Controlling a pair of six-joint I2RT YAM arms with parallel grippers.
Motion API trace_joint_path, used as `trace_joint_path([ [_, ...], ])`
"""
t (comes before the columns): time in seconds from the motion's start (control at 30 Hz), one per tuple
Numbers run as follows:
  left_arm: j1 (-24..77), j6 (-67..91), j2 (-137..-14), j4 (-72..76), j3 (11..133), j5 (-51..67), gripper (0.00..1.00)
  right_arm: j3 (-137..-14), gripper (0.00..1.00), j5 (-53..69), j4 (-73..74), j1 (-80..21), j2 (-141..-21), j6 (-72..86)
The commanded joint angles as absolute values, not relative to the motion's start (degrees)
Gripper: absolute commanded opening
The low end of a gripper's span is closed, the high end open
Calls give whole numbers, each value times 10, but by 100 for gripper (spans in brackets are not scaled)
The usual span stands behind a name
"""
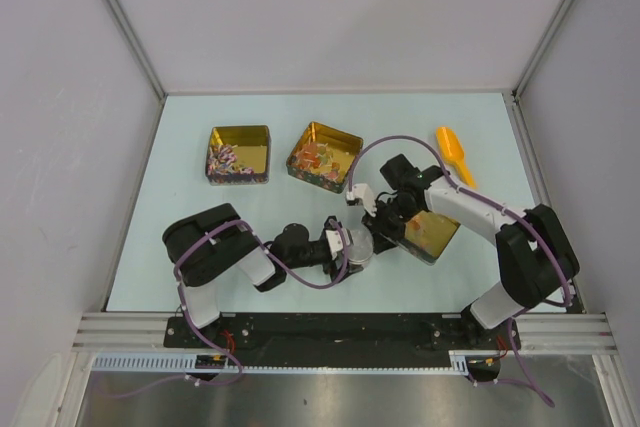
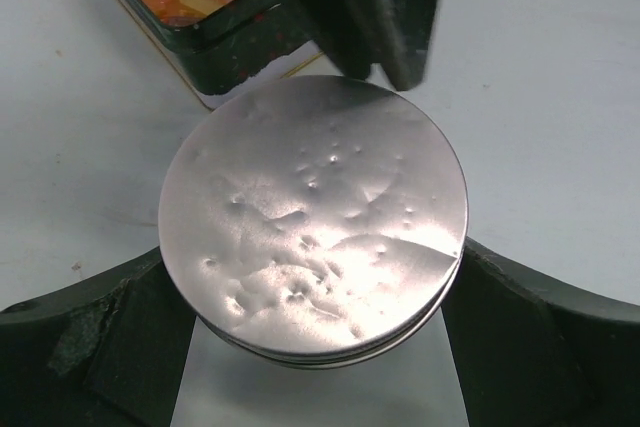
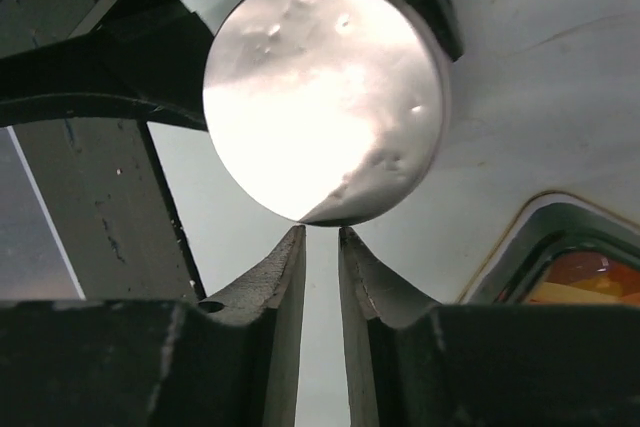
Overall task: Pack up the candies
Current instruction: Screw the bottle lid onto the packing bottle.
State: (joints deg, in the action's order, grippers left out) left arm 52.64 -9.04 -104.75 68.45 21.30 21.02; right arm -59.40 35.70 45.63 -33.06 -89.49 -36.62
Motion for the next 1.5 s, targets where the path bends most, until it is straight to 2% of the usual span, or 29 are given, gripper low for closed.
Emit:
trace_joint_path([
  [0.0, 519, -102, -1045, 713, 231, 177, 94, -584, 24, 371, 483, -338, -867, -364],
  [0.1, 519, -101, -1044, 710, 232, 181, 94, -587, 27, 355, 459, -328, -852, -358],
  [0.17, 519, -101, -1044, 709, 233, 183, 94, -601, 35, 354, 449, -310, -849, -356],
  [0.27, 519, -101, -1045, 710, 233, 185, 93, -632, 42, 370, 439, -303, -864, -353],
  [0.53, 519, -101, -1047, 702, 237, 185, 94, -681, 45, 354, 348, -335, -937, -323],
  [0.67, 519, -102, -1045, 701, 237, 183, 94, -677, 62, 340, 362, -359, -950, -337],
  [0.8, 518, -100, -1044, 702, 237, 183, 94, -643, 69, 326, 332, -374, -942, -322],
  [0.83, 516, -98, -1044, 702, 236, 183, 94, -635, 76, 323, 328, -379, -938, -316],
  [1.17, 514, -97, -1043, 697, 238, 183, 94, -606, 70, 237, 275, -405, -962, -294],
  [1.27, 513, -98, -1042, 694, 240, 182, 94, -606, 60, 270, 279, -387, -947, -298],
  [1.47, 512, -100, -1046, 683, 245, 174, 94, -607, 49, 309, 324, -351, -910, -315],
])
